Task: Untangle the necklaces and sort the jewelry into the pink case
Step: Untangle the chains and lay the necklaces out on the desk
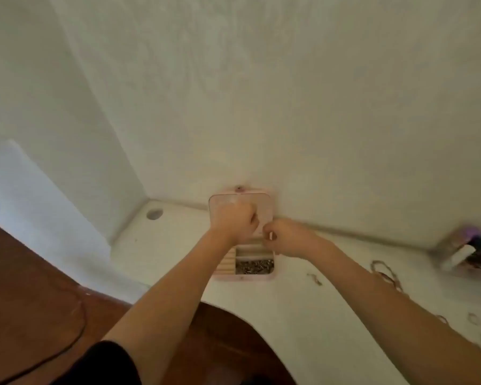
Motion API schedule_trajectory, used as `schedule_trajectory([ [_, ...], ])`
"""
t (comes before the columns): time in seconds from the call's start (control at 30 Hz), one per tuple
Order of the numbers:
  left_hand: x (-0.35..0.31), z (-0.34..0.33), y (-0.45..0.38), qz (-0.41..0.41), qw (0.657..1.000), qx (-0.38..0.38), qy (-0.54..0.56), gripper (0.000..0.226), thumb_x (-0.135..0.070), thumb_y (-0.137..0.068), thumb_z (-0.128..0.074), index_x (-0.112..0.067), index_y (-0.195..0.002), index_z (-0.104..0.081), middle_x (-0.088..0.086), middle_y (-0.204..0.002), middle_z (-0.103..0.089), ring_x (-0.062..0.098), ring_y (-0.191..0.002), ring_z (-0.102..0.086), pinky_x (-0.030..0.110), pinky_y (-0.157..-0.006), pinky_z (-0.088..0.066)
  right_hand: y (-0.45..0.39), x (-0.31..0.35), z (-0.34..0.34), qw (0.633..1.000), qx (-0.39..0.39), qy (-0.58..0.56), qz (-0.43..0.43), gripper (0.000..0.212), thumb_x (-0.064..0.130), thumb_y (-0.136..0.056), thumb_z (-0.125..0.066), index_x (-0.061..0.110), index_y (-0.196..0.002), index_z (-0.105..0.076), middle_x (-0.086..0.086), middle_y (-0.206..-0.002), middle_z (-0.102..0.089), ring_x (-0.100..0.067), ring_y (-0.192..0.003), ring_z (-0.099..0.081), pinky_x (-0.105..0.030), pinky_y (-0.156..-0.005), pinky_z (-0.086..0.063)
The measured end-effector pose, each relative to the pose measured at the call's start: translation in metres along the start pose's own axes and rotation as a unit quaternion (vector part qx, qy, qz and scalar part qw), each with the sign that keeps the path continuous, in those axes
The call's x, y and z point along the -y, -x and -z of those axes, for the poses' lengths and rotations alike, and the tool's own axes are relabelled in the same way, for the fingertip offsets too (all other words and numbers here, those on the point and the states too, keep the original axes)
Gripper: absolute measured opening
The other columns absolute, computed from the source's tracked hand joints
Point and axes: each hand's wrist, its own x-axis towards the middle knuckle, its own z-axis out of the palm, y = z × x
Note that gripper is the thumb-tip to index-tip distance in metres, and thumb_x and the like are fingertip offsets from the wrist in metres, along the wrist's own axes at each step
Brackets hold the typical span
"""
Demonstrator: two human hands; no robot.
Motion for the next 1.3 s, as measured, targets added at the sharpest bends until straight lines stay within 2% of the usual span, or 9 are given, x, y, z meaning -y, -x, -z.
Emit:
schedule_trajectory([
  [0.1, -0.004, -0.049, 0.01, -0.044, 0.997, 0.06, -0.013, 0.034, -0.039, -0.097, -0.039, -0.009, -0.103, -0.056, 0.007, -0.098, -0.064, 0.026, -0.086, -0.06, 0.031, -0.062, -0.036, -0.006, -0.017, -0.036, 1.0, 0.02, -0.004, -0.02, 0.025, 0.031, -0.09, -0.054, 0.026, -0.066, -0.049, 0.0, -0.081, -0.055, -0.019, -0.075, -0.048, -0.029, -0.064, -0.037],
  [0.2, -0.002, -0.092, 0.026, -0.059, 0.997, -0.006, -0.055, 0.032, -0.031, -0.099, -0.033, -0.017, -0.124, -0.048, 0.002, -0.108, -0.065, 0.023, -0.087, -0.062, 0.028, -0.054, -0.028, -0.009, -0.031, -0.074, 0.998, -0.012, -0.048, -0.026, 0.02, 0.026, -0.089, -0.058, 0.02, -0.07, -0.055, 0.005, -0.072, -0.053, -0.017, -0.073, -0.05, -0.029, -0.062, -0.04],
  [0.43, 0.005, -0.123, 0.025, -0.037, 0.988, -0.153, 0.002, 0.013, -0.026, -0.094, -0.042, -0.017, -0.093, -0.051, 0.002, -0.09, -0.067, 0.027, -0.074, -0.062, 0.032, -0.055, -0.035, -0.02, -0.029, -0.115, 0.989, -0.133, 0.072, 0.003, 0.008, 0.015, -0.094, -0.046, 0.015, -0.096, -0.054, -0.007, -0.093, -0.058, -0.028, -0.087, -0.059, -0.031, -0.065, -0.037],
  [0.67, 0.004, -0.127, 0.037, -0.013, 0.967, -0.249, 0.057, 0.019, -0.02, -0.091, -0.044, -0.011, -0.092, -0.061, 0.009, -0.09, -0.064, 0.031, -0.086, -0.057, 0.033, -0.062, -0.032, -0.003, -0.012, -0.128, 0.937, -0.288, 0.163, -0.108, 0.018, 0.018, -0.093, -0.052, 0.015, -0.11, -0.059, -0.007, -0.111, -0.062, -0.03, -0.102, -0.06, -0.032, -0.066, -0.034],
  [0.9, 0.005, -0.167, 0.078, 0.152, 0.923, -0.335, 0.114, 0.032, -0.024, -0.078, -0.039, -0.008, -0.085, -0.066, 0.012, -0.086, -0.068, 0.031, -0.094, -0.058, 0.039, -0.081, -0.036, -0.008, 0.018, -0.137, 0.933, -0.283, 0.134, -0.177, 0.025, 0.028, -0.088, -0.059, 0.026, -0.113, -0.064, 0.001, -0.112, -0.066, -0.021, -0.105, -0.063, -0.026, -0.069, -0.036],
  [1.03, 0.007, -0.171, 0.073, 0.163, 0.922, -0.318, 0.15, 0.04, -0.026, -0.077, -0.031, -0.006, -0.082, -0.065, 0.012, -0.089, -0.068, 0.029, -0.098, -0.059, 0.04, -0.086, -0.036, -0.012, 0.035, -0.13, 0.941, -0.237, 0.12, -0.208, 0.004, 0.023, -0.087, -0.057, 0.02, -0.085, -0.057, 0.0, -0.106, -0.066, -0.019, -0.1, -0.063, -0.024, -0.064, -0.039],
  [1.1, 0.007, -0.172, 0.072, 0.161, 0.923, -0.324, 0.133, 0.04, -0.027, -0.077, -0.03, -0.007, -0.08, -0.064, 0.011, -0.086, -0.068, 0.029, -0.097, -0.06, 0.039, -0.084, -0.033, -0.015, 0.043, -0.126, 0.948, -0.208, 0.112, -0.213, 0.016, 0.02, -0.087, -0.052, 0.015, -0.072, -0.049, -0.001, -0.104, -0.068, -0.019, -0.096, -0.065, -0.024, -0.06, -0.043],
  [1.2, 0.007, -0.175, 0.071, 0.16, 0.93, -0.313, 0.108, 0.042, -0.028, -0.078, -0.027, -0.007, -0.084, -0.063, 0.01, -0.086, -0.068, 0.029, -0.098, -0.06, 0.037, -0.083, -0.024, -0.019, 0.052, -0.122, 0.957, -0.143, 0.124, -0.219, 0.019, 0.014, -0.085, -0.049, 0.013, -0.067, -0.046, -0.006, -0.108, -0.066, -0.025, -0.103, -0.064, -0.037, -0.09, -0.052],
  [1.3, 0.008, -0.173, 0.07, 0.158, 0.932, -0.314, 0.084, 0.041, -0.028, -0.078, -0.028, -0.009, -0.083, -0.064, 0.008, -0.081, -0.068, 0.029, -0.093, -0.061, 0.036, -0.079, -0.024, -0.023, 0.054, -0.117, 0.962, -0.096, 0.132, -0.217, 0.03, 0.017, -0.09, -0.045, 0.014, -0.061, -0.04, -0.007, -0.095, -0.056, -0.027, -0.108, -0.062, -0.042, -0.099, -0.046],
])
